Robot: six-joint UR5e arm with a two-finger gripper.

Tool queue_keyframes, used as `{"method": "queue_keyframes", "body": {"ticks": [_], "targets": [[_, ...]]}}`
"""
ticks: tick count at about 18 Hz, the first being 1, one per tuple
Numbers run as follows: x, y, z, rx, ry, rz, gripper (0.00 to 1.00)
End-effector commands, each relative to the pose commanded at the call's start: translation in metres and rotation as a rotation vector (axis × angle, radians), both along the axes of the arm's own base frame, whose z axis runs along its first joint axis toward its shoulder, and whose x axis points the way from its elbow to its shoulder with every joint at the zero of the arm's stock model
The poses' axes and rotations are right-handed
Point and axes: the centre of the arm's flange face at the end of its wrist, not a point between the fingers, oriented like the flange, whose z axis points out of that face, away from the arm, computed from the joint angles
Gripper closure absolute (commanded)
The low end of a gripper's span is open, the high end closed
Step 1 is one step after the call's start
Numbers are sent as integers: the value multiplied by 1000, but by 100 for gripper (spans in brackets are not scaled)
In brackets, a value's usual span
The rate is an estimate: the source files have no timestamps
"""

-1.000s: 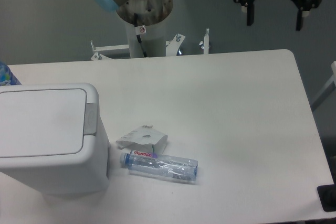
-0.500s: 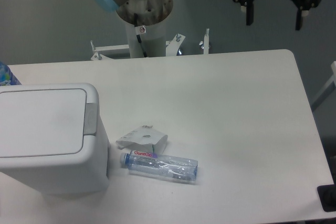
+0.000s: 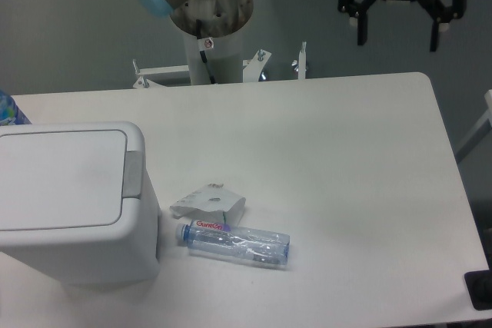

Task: Open the trash can
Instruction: 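Move the open gripper down toward the lid of the white trash can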

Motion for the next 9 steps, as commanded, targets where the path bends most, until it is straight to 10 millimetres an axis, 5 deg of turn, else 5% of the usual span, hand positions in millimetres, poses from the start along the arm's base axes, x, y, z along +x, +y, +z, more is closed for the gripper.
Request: {"method": "queue_keyframes", "body": {"ticks": [9], "targets": [[40,61,-16,56,-134,97,0]]}}
